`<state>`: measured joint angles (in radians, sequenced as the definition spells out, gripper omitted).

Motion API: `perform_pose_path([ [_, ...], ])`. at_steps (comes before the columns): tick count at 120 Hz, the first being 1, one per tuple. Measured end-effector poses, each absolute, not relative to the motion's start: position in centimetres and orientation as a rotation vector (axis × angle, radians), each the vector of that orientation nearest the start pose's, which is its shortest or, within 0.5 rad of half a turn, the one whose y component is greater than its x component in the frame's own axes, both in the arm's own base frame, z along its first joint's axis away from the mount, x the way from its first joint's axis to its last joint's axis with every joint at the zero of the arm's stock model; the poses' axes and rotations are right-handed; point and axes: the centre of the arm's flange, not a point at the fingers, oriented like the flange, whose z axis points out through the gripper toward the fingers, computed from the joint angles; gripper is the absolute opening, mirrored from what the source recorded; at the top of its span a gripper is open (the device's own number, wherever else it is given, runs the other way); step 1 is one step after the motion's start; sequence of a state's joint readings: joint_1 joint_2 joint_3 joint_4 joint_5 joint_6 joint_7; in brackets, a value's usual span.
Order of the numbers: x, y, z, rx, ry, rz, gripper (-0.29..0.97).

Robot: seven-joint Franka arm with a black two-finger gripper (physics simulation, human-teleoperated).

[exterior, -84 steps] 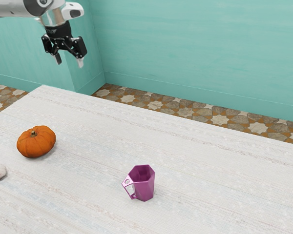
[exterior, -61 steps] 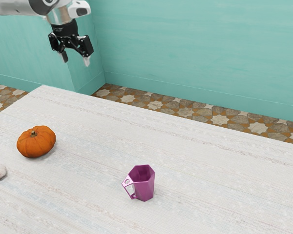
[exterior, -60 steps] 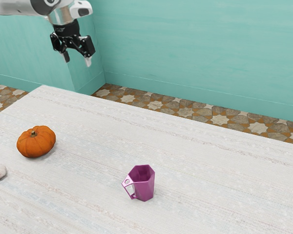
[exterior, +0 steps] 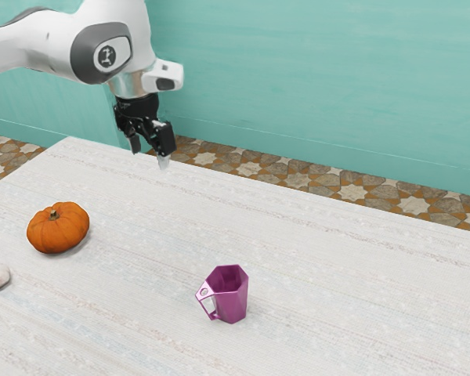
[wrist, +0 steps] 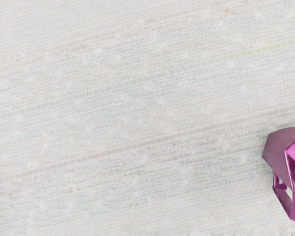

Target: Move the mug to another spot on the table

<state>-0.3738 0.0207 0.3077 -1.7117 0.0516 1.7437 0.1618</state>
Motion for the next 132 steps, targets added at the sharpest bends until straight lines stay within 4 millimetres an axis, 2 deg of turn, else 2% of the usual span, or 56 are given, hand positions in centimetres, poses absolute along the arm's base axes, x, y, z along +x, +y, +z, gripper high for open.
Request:
perform_pose_path([
  [18,53.0,-7.0,49.7,-3.037,0.621,0.073,0.66],
  [29,50.3,-8.1,45.7,-3.023,0.745,0.115,0.66],
  [44,48.0,-9.5,41.3,-2.983,0.927,0.078,0.66],
  [53,47.0,-10.6,39.4,-2.943,1.057,0.014,0.66],
  [65,46.1,-11.0,36.7,-2.903,1.176,-0.072,0.66],
  [79,46.7,-11.1,33.4,-2.981,1.184,-0.171,0.66],
  [88,47.2,-11.3,32.1,-3.002,1.197,-0.235,0.66],
  [105,46.6,-11.6,30.1,-2.974,1.290,-0.279,0.66],
  [132,46.6,-12.1,29.0,-2.904,1.429,-0.349,0.66],
])
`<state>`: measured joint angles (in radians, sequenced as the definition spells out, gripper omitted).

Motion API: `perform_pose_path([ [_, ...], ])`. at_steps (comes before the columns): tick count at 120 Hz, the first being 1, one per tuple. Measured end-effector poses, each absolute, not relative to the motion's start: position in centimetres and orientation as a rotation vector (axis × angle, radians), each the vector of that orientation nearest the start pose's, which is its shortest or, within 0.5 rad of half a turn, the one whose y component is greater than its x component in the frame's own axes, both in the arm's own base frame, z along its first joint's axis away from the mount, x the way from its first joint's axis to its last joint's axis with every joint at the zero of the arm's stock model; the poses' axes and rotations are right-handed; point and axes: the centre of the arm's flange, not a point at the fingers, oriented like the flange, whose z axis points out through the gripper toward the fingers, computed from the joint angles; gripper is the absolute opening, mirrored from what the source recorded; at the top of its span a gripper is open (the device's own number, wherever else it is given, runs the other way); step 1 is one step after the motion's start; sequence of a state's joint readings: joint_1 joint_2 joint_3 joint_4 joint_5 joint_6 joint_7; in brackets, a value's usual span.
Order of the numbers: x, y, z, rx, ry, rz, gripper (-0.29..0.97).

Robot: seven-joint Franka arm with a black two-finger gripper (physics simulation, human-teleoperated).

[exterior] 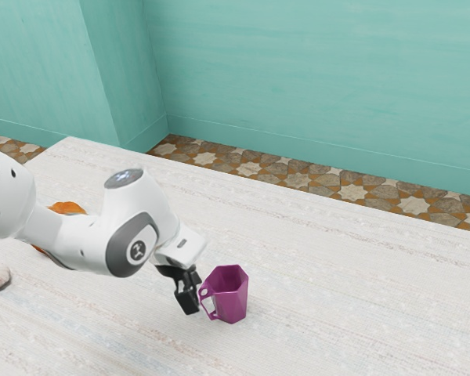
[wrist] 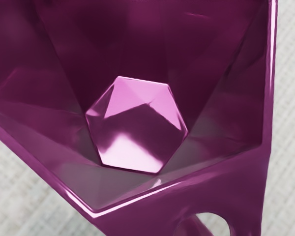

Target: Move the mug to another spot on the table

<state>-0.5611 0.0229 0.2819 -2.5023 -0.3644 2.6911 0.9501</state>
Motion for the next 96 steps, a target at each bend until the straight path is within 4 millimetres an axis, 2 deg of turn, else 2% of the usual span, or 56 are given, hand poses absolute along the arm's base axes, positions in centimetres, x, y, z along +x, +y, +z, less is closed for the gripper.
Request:
perform_pose_path([
  [20,46.9,-11.6,28.5,-2.898,1.460,-0.404,0.66],
  [45,47.2,-10.0,27.9,-2.968,1.374,-0.485,0.66],
  [73,46.3,-12.0,26.5,-2.996,1.408,-0.497,0.66],
  [96,46.3,-11.9,26.4,-3.035,1.350,-0.540,0.66],
])
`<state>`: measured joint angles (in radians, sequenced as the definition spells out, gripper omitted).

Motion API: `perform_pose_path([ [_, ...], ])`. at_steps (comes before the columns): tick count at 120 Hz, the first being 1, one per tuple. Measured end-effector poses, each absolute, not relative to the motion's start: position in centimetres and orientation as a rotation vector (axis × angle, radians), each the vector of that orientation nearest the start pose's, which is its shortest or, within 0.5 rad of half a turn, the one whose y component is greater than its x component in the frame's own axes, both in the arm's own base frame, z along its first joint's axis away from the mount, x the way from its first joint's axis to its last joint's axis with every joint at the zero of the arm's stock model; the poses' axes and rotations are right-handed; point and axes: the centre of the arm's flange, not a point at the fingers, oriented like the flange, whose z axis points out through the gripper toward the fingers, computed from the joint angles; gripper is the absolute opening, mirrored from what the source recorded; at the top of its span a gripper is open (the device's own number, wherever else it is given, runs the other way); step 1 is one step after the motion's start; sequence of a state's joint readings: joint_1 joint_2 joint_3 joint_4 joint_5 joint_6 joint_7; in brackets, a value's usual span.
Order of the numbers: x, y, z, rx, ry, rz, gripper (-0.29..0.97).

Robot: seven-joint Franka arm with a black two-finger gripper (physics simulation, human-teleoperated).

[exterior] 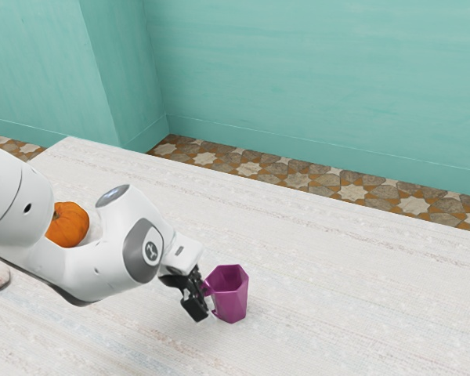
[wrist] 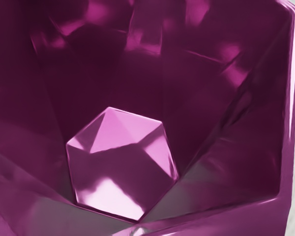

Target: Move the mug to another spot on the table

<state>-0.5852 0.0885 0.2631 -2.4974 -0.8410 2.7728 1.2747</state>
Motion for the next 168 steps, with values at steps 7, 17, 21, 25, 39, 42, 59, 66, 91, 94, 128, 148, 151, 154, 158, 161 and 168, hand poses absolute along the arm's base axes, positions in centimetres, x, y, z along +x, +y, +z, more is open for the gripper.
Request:
perform_pose_path([
  [7,46.5,-12.0,26.5,-3.024,1.361,-0.545,0.66],
  [17,46.9,-12.3,26.8,-2.950,1.453,-0.514,0.65],
  [21,47.0,-12.4,26.9,-2.929,1.479,-0.501,0.65],
  [25,47.1,-12.4,26.9,-2.914,1.496,-0.486,0.65],
  [39,47.5,-12.5,26.7,-2.895,1.510,-0.452,0.65],
  [42,47.6,-12.5,26.7,-2.896,1.508,-0.448,0.65],
  [59,48.2,-12.7,27.1,-2.907,1.477,-0.456,0.65],
  [66,48.3,-12.7,27.2,-2.920,1.456,-0.455,0.65],
  [91,48.2,-12.7,27.0,-2.966,1.382,-0.438,0.54],
  [94,48.2,-12.7,27.0,-2.970,1.374,-0.437,0.51],
  [128,48.2,-12.6,26.9,-3.013,1.294,-0.429,0.20],
  [148,48.3,-12.6,27.4,-3.026,1.261,-0.447,0.13],
  [151,48.3,-12.6,27.7,-3.026,1.257,-0.457,0.12],
  [154,48.4,-12.6,28.0,-3.022,1.257,-0.468,0.13],
  [158,48.4,-12.6,28.5,-3.009,1.264,-0.485,0.10],
  [161,48.5,-12.6,28.9,-2.999,1.270,-0.500,0.10],
  [168,48.5,-12.7,29.9,-2.972,1.287,-0.533,0.08],
])
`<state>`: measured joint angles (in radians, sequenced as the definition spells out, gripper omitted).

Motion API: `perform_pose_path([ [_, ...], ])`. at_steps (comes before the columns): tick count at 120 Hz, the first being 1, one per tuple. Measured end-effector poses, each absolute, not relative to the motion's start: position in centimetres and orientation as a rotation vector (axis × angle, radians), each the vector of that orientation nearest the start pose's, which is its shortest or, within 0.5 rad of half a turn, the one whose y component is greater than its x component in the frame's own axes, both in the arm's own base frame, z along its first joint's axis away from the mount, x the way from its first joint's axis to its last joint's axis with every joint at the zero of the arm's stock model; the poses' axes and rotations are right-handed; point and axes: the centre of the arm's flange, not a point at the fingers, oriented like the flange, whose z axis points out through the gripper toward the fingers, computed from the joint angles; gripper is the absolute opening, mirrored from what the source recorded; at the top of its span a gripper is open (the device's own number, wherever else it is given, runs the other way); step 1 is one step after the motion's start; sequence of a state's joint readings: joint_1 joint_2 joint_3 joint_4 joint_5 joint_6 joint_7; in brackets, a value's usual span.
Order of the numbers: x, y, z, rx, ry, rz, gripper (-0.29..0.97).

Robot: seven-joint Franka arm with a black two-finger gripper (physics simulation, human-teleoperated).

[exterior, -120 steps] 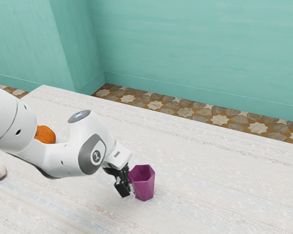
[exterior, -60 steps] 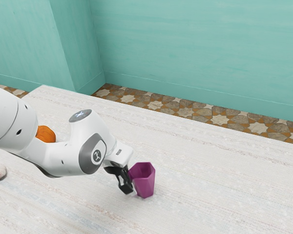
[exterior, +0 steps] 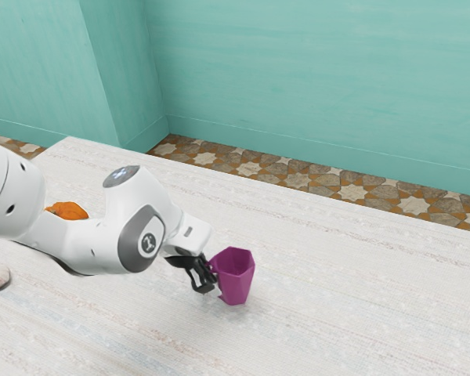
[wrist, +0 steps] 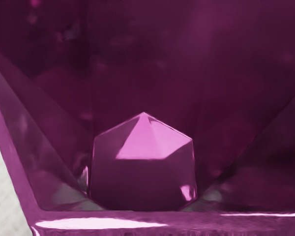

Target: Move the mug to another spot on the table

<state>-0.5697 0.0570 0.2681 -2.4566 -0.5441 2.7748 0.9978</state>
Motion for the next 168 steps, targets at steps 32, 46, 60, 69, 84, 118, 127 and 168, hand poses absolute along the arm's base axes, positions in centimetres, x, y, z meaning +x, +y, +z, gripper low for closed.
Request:
perform_pose_path([
  [32,48.7,-11.5,33.2,-2.846,1.328,-0.667,0.00],
  [46,49.3,-8.0,34.6,-2.843,1.262,-0.722,-0.04],
  [60,49.4,3.7,34.2,-2.995,0.860,-0.774,-0.05],
  [69,48.5,8.8,33.6,-3.033,0.717,-0.786,-0.06],
  [84,47.9,10.4,31.8,-3.038,0.748,-0.753,-0.07],
  [118,49.4,4.4,29.4,-2.954,1.096,-0.724,-0.08],
  [127,49.3,2.2,28.8,-2.950,1.157,-0.741,-0.09],
  [168,48.3,4.4,27.3,-2.942,1.143,-0.814,-0.10],
])
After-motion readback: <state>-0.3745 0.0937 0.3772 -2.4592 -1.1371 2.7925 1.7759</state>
